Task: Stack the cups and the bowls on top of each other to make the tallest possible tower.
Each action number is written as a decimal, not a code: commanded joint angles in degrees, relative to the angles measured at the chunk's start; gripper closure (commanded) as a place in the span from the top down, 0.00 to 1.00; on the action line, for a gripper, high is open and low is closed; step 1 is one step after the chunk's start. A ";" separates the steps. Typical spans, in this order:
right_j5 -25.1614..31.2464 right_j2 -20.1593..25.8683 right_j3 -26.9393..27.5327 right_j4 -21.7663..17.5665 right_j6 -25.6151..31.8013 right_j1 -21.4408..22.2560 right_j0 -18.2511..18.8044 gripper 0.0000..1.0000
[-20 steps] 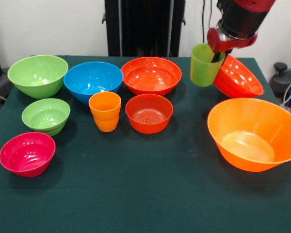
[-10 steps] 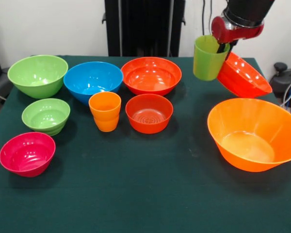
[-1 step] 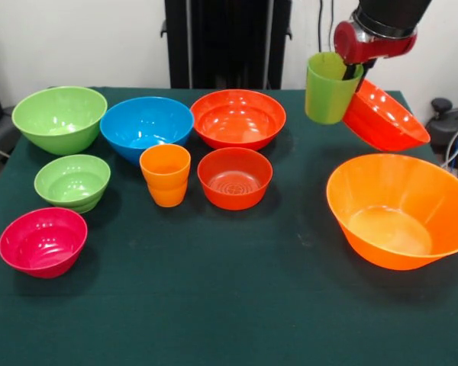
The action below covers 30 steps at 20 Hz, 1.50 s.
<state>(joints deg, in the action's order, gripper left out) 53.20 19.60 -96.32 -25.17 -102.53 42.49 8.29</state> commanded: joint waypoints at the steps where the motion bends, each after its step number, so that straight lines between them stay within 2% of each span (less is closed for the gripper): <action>1: 4.45 5.61 -1.59 2.57 5.36 -0.19 -0.01 0.00; 5: 4.48 5.01 1.98 2.64 2.81 -3.10 -1.55 0.00; 16: 6.67 5.64 10.18 2.83 3.74 -8.17 -1.53 0.00; 22: 8.75 5.84 13.47 2.65 4.77 -9.23 -1.54 0.00; 26: 7.66 6.25 13.44 2.79 4.41 -10.29 -1.43 0.00; 30: 2.49 6.58 13.19 2.03 3.04 -13.60 -1.76 0.00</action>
<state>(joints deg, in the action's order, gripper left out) 56.99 22.56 -86.91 -23.19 -102.53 34.25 7.48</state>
